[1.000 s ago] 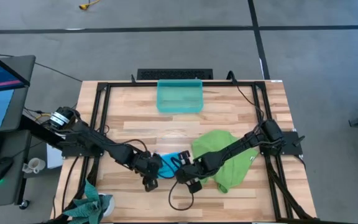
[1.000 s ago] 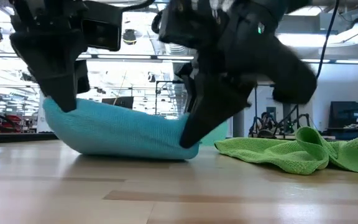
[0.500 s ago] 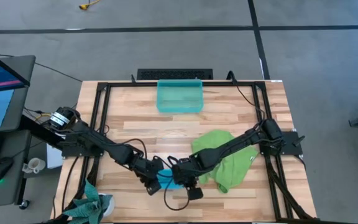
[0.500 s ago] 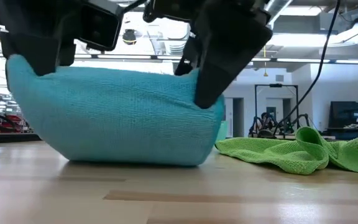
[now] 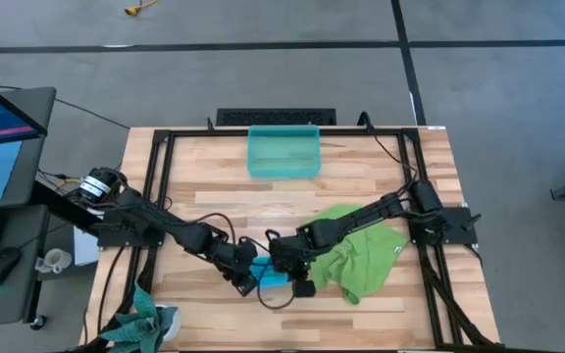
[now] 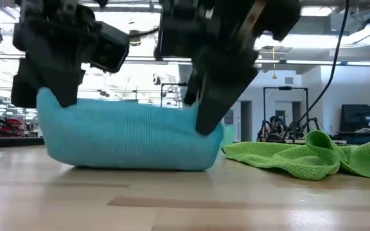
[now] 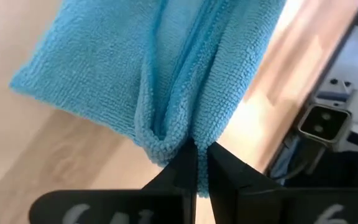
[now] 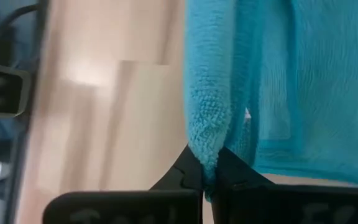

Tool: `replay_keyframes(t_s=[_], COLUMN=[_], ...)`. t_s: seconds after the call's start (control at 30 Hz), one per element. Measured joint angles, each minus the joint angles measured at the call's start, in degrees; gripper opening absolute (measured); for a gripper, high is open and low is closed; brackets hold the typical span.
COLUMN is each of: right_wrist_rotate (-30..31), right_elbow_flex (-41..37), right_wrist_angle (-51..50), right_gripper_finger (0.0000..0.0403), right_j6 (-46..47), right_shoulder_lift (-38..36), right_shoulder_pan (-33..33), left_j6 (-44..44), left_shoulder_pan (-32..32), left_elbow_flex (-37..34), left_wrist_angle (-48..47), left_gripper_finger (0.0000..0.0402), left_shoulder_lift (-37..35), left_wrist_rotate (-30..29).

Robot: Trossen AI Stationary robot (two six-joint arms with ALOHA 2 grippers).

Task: Roll microfiber towels into tight, uniform cylinder then place into a basket
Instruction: Roll the blue microfiber cloth

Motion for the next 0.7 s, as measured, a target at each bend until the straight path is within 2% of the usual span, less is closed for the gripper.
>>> replay_keyframes(t_s=[0.33,0.53,0.63,0.7], right_wrist_rotate=[-7.33,-20.97,-21.49,-16.89], right_elbow_flex=[-0.99,-0.69,-0.7,-0.81], right_wrist_angle=[1.32,3.33,4.05,4.17], right_gripper_finger=[0.0018,0.0019,0.0023,0.0022], right_j6=[1.25,4.64,4.63,4.68], right_shoulder_lift=[0.02,-0.63,-0.63,-0.63], right_shoulder_pan=[-2.59,1.91,3.65,3.6], left_j6=[0.13,-2.15,-2.77,-2.71], left_shoulder_pan=[1.9,-0.08,-0.74,-0.66], left_elbow_flex=[-0.3,-0.01,-0.04,-0.08], left_wrist_angle=[-0.06,7.04,9.81,7.89], left_gripper_finger=[0.001,0.001,0.001,0.001], left_shoulder_lift=[-0.02,-0.07,-0.07,-0.07], left_wrist_rotate=[1.59,7.68,7.96,6.96])
